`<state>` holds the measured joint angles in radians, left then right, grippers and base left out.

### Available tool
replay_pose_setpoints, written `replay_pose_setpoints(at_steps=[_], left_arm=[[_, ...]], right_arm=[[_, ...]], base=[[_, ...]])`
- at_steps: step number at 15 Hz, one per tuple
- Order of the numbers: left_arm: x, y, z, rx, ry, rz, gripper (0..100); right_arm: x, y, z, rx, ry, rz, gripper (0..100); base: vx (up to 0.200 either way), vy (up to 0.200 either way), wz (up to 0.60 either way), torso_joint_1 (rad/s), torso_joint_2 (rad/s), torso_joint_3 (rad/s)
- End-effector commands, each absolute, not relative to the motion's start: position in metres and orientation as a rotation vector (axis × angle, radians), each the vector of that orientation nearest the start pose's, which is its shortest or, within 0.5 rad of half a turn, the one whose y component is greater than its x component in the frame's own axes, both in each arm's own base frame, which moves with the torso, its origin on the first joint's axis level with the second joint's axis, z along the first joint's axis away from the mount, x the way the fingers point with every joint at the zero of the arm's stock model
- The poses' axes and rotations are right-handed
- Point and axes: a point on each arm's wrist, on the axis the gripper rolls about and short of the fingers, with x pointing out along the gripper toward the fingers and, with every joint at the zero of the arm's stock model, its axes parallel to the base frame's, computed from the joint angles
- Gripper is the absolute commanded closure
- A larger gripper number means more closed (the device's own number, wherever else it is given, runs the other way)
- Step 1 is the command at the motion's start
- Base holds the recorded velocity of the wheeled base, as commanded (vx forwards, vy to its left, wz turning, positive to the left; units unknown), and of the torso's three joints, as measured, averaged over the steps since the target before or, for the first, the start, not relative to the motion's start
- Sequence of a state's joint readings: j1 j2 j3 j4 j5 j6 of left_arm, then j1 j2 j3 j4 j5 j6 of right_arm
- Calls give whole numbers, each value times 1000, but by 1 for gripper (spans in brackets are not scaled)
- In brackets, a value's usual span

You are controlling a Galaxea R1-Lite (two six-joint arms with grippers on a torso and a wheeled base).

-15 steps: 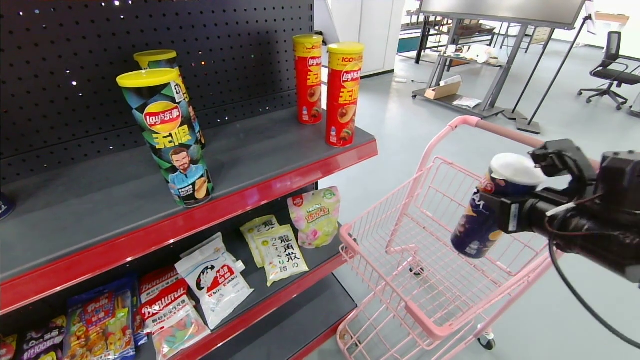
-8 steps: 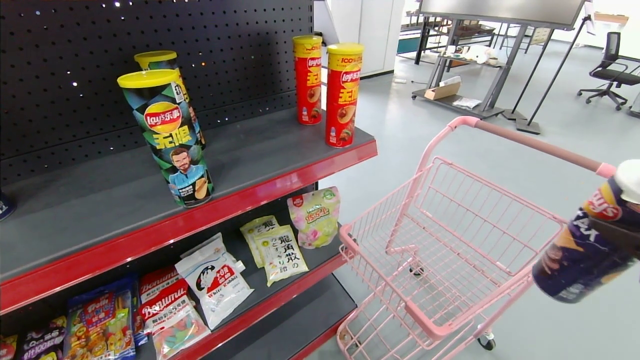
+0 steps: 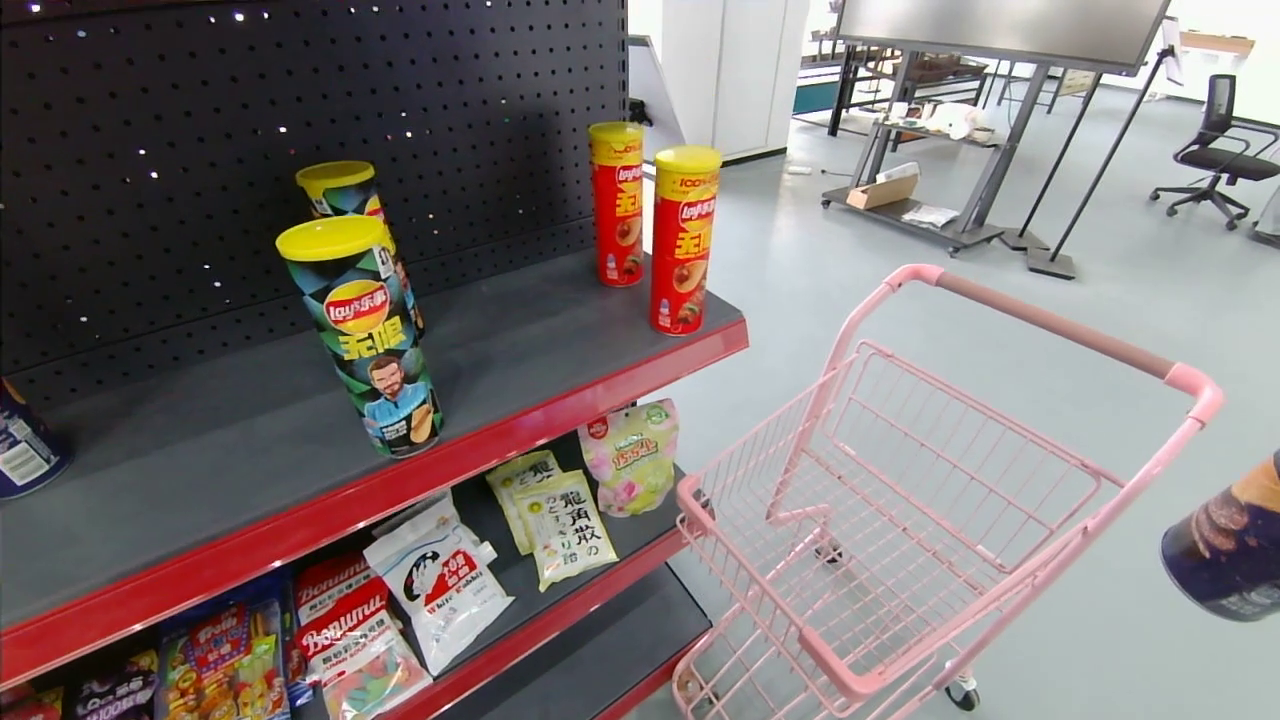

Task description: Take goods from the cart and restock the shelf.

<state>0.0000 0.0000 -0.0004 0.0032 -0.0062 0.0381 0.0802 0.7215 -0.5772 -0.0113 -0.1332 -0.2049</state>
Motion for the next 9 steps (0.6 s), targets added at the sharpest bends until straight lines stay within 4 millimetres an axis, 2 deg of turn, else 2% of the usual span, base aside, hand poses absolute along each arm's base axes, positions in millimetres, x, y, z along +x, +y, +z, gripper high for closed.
replay_pose_setpoints(at_steps=[1, 9], left_arm=[[-23, 0, 75, 38, 3, -6, 0], [-23, 0, 75, 38, 3, -6, 0]], right_arm=[[58, 2, 234, -219, 130, -41, 100], [55, 1, 226, -222, 144, -39, 100]], base=[[0, 0, 0, 178, -408, -251], [0, 0, 0, 160, -373, -215]])
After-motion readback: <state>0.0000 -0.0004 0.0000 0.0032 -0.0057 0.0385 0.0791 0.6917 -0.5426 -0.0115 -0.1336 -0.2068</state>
